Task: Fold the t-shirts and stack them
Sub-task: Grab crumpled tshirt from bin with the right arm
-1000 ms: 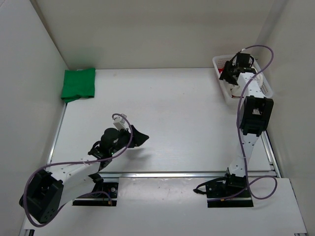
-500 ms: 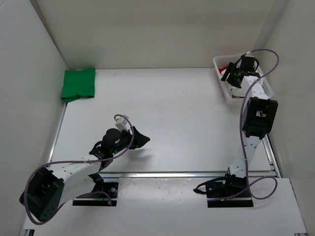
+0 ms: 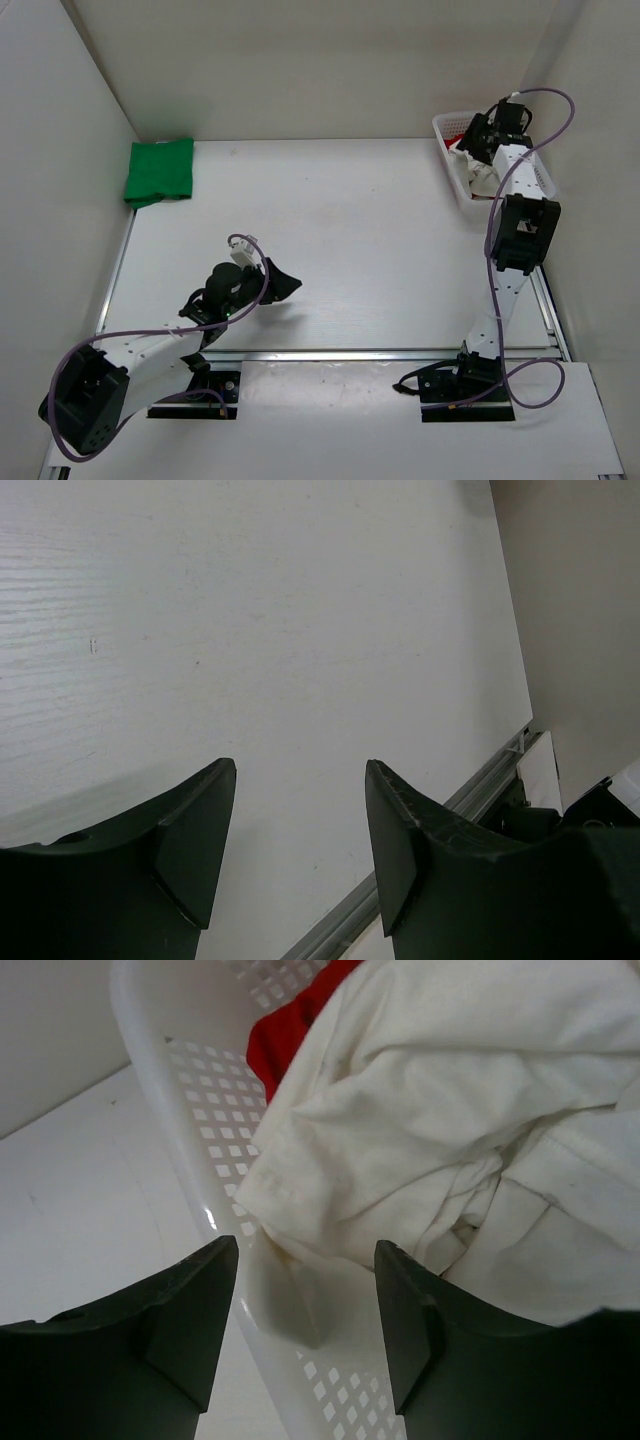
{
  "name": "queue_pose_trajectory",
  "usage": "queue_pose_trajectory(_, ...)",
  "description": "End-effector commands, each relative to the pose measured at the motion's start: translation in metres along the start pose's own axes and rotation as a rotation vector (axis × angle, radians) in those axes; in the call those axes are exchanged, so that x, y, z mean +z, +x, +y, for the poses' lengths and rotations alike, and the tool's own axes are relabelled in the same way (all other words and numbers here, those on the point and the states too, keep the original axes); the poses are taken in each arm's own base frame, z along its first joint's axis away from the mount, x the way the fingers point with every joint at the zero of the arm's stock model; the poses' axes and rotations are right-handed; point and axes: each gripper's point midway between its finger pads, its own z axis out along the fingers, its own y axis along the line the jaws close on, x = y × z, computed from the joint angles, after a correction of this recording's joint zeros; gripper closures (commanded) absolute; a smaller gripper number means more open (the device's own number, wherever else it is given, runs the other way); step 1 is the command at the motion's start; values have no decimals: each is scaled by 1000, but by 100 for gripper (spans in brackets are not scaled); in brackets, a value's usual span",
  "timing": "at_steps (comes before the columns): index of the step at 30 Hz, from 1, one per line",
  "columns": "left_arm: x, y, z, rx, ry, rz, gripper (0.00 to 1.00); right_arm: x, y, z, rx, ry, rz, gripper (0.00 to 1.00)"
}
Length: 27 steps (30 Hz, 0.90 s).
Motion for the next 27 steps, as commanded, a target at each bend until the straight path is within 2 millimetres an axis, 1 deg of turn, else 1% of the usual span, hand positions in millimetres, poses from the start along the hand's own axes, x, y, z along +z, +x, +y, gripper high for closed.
queue_pose_trajectory(1,-3,-9,-5,4,21,-34,35,5,13,-8,17,32,58,44)
queue_pose_trajectory(2,-3,-7,-3,4,16,-28,35,5,14,-11,15,35,60,44)
queue_pose_trajectory(3,-3,-8,-3,2,19,-28,35,7,20,-9,32,27,69,46)
queue_pose_trajectory(4,-2,-10,-5,4,21,-35,36,5,22,-6,34,8,66,53)
queue_pose_trajectory(5,-1,-7,-2,3,15,-23,35,2,22,0,33,-7,61,58)
queue_pose_trajectory(6,-1,-8,-3,2,18,-25,36,2,23,-1,44,-9,58,66)
queue_pose_trajectory(7,-1,-6,-4,-1,24,-14,36,-1,19,-1,51,-11,48,73)
queue_pose_trajectory(8,0,-6,-5,0,24,-15,36,0,20,2,45,-21,44,84)
queue_pose_trajectory(9,0,-4,-4,0,20,-17,36,-5,9,4,48,-26,20,87)
queue_pose_trajectory(10,0,-4,-5,9,22,-16,36,-9,3,7,45,-28,9,92)
queue_pose_trajectory(11,1,-2,-4,0,22,-12,35,-13,-3,11,41,-32,-8,94)
queue_pose_trajectory(12,1,-1,-4,-1,23,-9,35,-20,-14,17,41,-39,-30,99)
queue_pose_trajectory(13,1,0,-3,2,23,-7,36,-28,-24,19,33,-28,-60,100)
queue_pose_trajectory(14,2,-1,-8,-3,38,-2,36,-43,-38,27,27,-40,-97,100)
queue_pose_trajectory(15,2,1,-6,2,31,5,36,-49,-43,31,25,-46,-119,100)
queue_pose_trajectory(17,3,-6,-10,1,40,-5,36,-95,-77,54,17,-117,-233,100)
queue_pose_trajectory(18,4,-8,-9,3,37,-5,37,-108,-86,63,6,-145,-264,100)
queue_pose_trajectory(19,3,-9,-10,0,41,2,35,-142,-105,80,-5,-201,-332,100)
queue_pose_trajectory(20,4,-19,-14,-3,51,-22,36,-177,-124,97,-33,-247,-403,100)
queue_pose_trajectory(21,4,-24,-21,3,70,-25,35,-211,-139,111,-52,-286,-465,100)
queue_pose_trajectory(22,3,-29,-22,7,75,-32,35,-235,-146,130,-90,-329,-501,100)
queue_pose_trajectory(23,4,-36,-24,4,73,-46,36,-264,-150,148,-125,-377,-531,100)
queue_pose_trajectory(24,3,-39,-27,6,84,-44,36,-289,-159,160,-146,-408,-574,100)
queue_pose_trajectory(25,2,-44,-27,-2,90,-55,35,-327,-162,184,-192,-480,-619,100)
queue_pose_trajectory(26,1,-52,-28,-6,92,-71,35,-358,-159,206,-231,-537,-660,100)
queue_pose_trajectory(27,1,-55,-28,-9,93,-75,36,-375,-159,215,-253,-566,-683,100)
